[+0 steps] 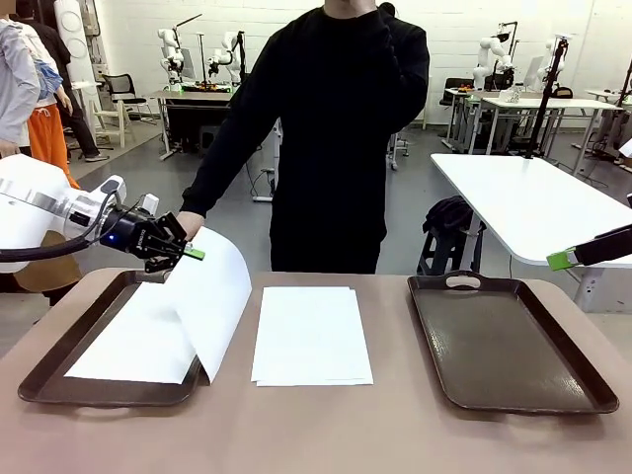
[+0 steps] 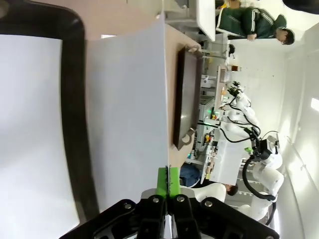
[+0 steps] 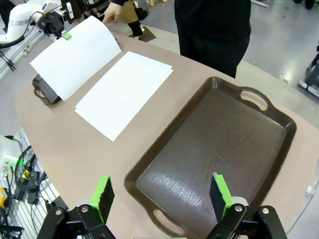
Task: Sort the A4 documents.
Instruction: Place the A4 Paper in the designated Handle tray.
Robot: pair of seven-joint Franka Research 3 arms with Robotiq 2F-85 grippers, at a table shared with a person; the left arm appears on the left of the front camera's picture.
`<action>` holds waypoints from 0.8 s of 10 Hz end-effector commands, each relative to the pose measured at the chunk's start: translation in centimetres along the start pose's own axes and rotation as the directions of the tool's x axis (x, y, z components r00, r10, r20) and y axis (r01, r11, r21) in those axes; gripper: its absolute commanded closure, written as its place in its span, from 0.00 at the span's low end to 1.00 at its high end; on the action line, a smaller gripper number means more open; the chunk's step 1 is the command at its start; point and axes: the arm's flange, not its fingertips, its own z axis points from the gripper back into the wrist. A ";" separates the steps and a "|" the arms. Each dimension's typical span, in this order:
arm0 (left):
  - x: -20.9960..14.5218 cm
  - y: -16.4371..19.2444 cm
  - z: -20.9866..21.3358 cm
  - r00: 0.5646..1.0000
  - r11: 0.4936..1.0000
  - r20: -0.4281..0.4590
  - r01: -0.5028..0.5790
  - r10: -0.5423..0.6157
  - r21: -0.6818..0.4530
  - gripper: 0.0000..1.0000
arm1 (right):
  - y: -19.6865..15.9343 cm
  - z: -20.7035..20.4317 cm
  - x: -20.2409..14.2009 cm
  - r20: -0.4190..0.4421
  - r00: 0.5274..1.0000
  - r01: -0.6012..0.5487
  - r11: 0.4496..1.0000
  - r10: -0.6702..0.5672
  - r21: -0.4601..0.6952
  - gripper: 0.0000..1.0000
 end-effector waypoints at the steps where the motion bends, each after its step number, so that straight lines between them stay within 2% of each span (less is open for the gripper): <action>1: 0.7 -0.1 2.2 1.000 0.998 0.010 0.026 -0.027 0.063 0.99 | -0.2 -0.2 -0.1 0.008 1.000 0.004 1.000 -0.004 0.019 0.00; 3: 0.7 0.6 4.0 0.999 0.990 0.021 0.030 -0.034 0.135 0.99 | -0.2 -0.2 -0.1 0.008 1.000 0.004 1.000 -0.004 0.019 0.00; 8: 2.0 2.8 5.8 0.999 0.973 -0.046 0.005 0.006 0.232 0.99 | -0.2 -0.2 -0.1 0.008 1.000 0.004 1.000 -0.004 0.019 0.00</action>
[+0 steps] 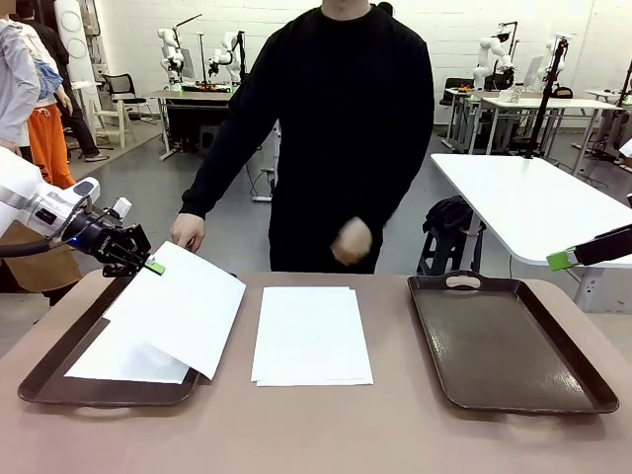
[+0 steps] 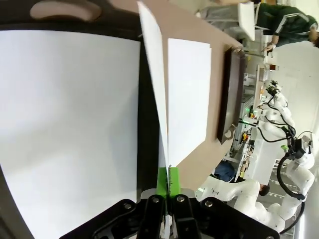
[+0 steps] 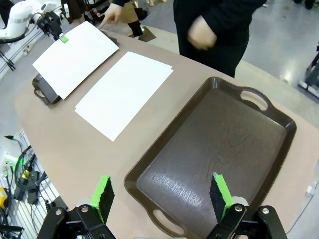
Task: Sort the A4 documents.
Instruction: Place the A4 Paper in the designated Handle tray.
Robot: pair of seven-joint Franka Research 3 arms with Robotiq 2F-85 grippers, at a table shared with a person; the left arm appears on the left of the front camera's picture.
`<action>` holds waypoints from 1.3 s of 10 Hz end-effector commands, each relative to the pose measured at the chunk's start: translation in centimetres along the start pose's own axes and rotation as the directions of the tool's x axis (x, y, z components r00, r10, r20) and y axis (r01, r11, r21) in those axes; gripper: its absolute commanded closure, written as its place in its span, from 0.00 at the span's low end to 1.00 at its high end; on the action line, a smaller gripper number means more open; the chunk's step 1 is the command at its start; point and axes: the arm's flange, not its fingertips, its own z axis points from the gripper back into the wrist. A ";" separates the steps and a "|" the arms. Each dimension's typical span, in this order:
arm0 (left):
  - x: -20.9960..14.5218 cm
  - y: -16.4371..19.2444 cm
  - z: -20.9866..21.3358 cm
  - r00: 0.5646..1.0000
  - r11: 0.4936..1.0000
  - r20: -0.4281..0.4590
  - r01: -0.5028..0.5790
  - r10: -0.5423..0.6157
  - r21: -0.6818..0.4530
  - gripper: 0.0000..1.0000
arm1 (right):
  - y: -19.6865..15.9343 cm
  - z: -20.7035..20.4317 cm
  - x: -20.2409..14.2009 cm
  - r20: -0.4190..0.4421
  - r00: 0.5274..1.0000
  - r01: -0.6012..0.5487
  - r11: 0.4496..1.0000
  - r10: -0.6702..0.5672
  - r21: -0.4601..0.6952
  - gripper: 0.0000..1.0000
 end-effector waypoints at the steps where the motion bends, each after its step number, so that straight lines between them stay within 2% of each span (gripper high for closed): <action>1: 1.0 0.0 0.6 0.999 0.998 -0.030 -0.020 0.021 0.058 0.99 | -0.2 -0.2 -0.1 0.008 1.000 0.004 1.000 -0.004 0.019 0.00; 5: 1.2 2.1 1.4 0.997 0.990 -0.063 -0.044 0.053 0.131 0.99 | -0.2 -0.2 -0.1 0.008 1.000 0.004 1.000 -0.004 0.019 0.00; 10: 1.1 3.1 2.4 0.997 0.981 -0.044 -0.061 0.070 0.182 0.99 | -0.2 -0.2 -0.1 0.008 1.000 0.004 1.000 -0.004 0.019 0.00; 13: 1.7 3.6 1.7 0.995 0.974 -0.057 -0.071 0.086 0.217 0.99 | -0.2 -0.2 -0.1 0.008 1.000 0.004 1.000 -0.004 0.019 0.00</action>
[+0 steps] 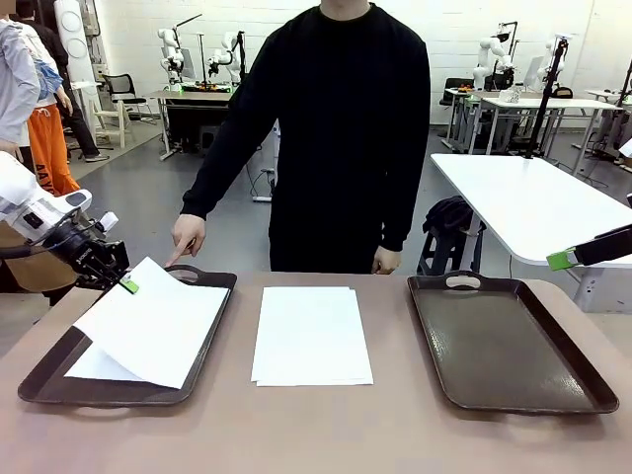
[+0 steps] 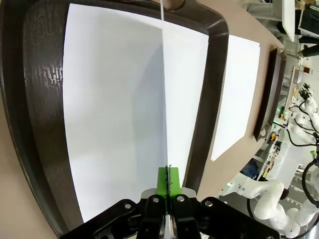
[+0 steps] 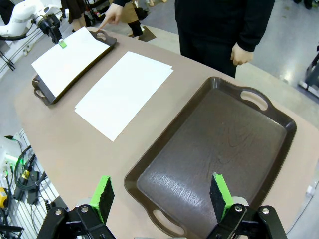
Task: Sort the A4 documents.
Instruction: Place the A4 Paper in the designated Handle tray.
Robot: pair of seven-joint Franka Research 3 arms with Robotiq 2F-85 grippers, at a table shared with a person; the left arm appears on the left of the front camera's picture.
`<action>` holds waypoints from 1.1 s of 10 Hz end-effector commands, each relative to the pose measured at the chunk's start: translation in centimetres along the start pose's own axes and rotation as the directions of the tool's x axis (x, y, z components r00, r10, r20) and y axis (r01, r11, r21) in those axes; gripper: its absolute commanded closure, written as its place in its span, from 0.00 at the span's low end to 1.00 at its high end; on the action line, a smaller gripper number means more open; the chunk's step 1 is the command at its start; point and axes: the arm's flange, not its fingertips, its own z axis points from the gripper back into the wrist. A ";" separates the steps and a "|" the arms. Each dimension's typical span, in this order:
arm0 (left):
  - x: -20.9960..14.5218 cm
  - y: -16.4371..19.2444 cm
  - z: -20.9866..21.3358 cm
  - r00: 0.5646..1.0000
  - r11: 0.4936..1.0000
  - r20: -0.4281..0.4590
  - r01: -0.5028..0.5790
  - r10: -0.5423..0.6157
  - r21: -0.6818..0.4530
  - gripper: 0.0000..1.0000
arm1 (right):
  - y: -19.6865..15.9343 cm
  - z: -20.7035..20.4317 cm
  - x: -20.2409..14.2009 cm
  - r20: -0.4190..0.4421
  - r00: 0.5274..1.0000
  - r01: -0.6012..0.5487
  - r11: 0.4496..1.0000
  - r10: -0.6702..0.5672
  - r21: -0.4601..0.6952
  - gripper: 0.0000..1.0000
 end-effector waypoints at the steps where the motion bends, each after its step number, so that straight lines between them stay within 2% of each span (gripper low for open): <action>1: 1.2 -0.2 -1.1 1.000 0.999 -0.014 -0.027 0.028 0.036 0.99 | -0.2 -0.2 -0.1 0.008 1.000 0.004 1.000 -0.004 0.019 0.00; 3: 1.5 0.0 -2.2 0.999 0.998 0.001 -0.046 0.046 0.049 0.99 | -0.2 -0.2 -0.1 0.008 1.000 0.004 1.000 -0.004 0.019 0.00; 4: 1.5 0.1 -2.2 0.999 0.996 0.009 -0.049 0.049 0.075 0.81 | -0.2 -0.2 -0.1 0.008 1.000 0.004 1.000 -0.004 0.019 0.00; 5: 1.3 0.0 -1.7 0.999 0.994 0.022 -0.040 0.038 0.097 0.80 | -0.2 -0.2 -0.1 0.008 1.000 0.004 1.000 -0.004 0.019 0.00; 6: 1.1 -0.2 -1.4 0.999 0.992 0.037 -0.037 0.033 0.120 0.61 | -0.2 -0.2 -0.1 0.008 1.000 0.004 1.000 -0.004 0.019 0.00; 7: 0.8 -0.5 -1.2 0.998 0.988 0.048 -0.036 0.029 0.147 0.60 | -0.2 -0.2 -0.1 0.008 1.000 0.004 1.000 -0.004 0.019 0.00; 8: 0.4 -0.8 -0.8 0.998 0.985 0.060 -0.034 0.024 0.170 0.42 | -0.2 -0.2 -0.1 0.008 1.000 0.004 1.000 -0.004 0.019 0.00; 9: 0.1 -1.2 -0.3 0.997 0.978 0.076 -0.037 0.022 0.204 0.41 | -0.2 -0.2 -0.1 0.008 1.000 0.004 1.000 -0.004 0.019 0.00; 10: -0.3 -1.5 0.0 0.996 0.972 0.090 -0.043 0.022 0.231 0.22 | -0.2 -0.2 -0.1 0.008 1.000 0.004 1.000 -0.004 0.019 0.00; 11: -0.6 -1.7 0.4 0.995 0.969 0.099 -0.048 0.024 0.243 0.21 | -0.2 -0.2 -0.1 0.008 1.000 0.004 1.000 -0.004 0.019 0.00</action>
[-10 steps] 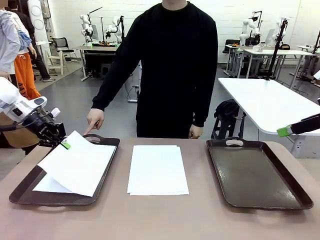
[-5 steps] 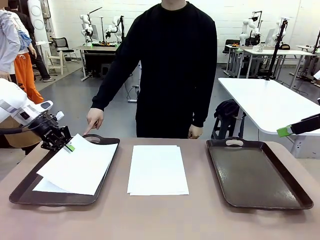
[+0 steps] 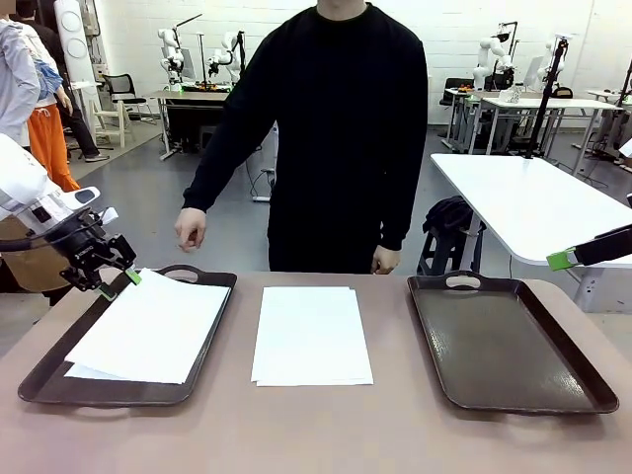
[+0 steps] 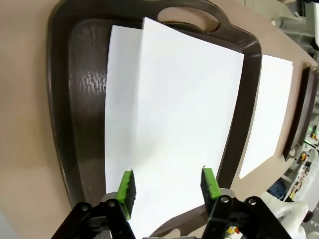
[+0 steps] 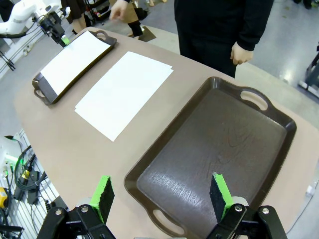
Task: Sort the A4 documents.
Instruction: Place the A4 Paper in the designated Handle tray.
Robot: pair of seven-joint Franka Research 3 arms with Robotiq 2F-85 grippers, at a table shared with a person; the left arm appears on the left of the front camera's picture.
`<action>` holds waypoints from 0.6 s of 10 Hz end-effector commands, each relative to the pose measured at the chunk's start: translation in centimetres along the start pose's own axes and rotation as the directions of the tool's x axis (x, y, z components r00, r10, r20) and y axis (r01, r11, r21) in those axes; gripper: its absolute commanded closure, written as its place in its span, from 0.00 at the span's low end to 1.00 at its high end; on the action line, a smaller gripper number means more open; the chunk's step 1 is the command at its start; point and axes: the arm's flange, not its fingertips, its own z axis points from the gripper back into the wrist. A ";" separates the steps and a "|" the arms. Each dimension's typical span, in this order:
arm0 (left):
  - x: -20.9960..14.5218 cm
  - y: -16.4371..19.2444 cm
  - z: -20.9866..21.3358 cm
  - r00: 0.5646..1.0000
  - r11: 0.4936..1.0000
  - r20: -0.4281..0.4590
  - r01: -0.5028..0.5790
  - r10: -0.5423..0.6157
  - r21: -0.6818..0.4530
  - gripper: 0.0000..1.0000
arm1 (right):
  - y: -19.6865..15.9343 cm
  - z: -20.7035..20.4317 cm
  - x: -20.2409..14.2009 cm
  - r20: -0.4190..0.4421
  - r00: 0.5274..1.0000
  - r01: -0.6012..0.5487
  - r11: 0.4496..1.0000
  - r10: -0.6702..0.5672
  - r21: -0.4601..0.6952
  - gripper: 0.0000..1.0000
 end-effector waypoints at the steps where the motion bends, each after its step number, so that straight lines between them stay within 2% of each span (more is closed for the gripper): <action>1: -1.3 -0.8 0.3 0.999 0.998 0.028 -0.029 0.028 0.055 0.03 | -0.2 -0.2 -0.1 0.008 1.000 0.004 1.000 -0.004 0.019 0.00; 3: -1.8 -1.2 0.8 0.997 0.998 0.059 -0.057 0.057 -0.004 0.00 | -0.2 -0.2 -0.1 0.008 1.000 0.004 1.000 -0.004 0.019 0.00; 4: -2.2 -1.4 0.8 0.998 0.998 0.043 -0.054 0.056 -0.044 0.00 | -0.2 -0.2 -0.1 0.008 1.000 0.004 1.000 -0.004 0.019 0.00; 5: -1.0 -0.6 1.1 0.999 1.000 0.029 -0.014 0.013 0.013 0.00 | -0.2 -0.2 -0.1 0.008 1.000 0.004 1.000 -0.004 0.019 0.00; 6: -1.0 -0.6 1.1 0.999 1.000 0.029 -0.014 0.013 0.013 0.00 | -0.2 -0.2 -0.1 0.008 1.000 0.004 1.000 -0.004 0.019 0.00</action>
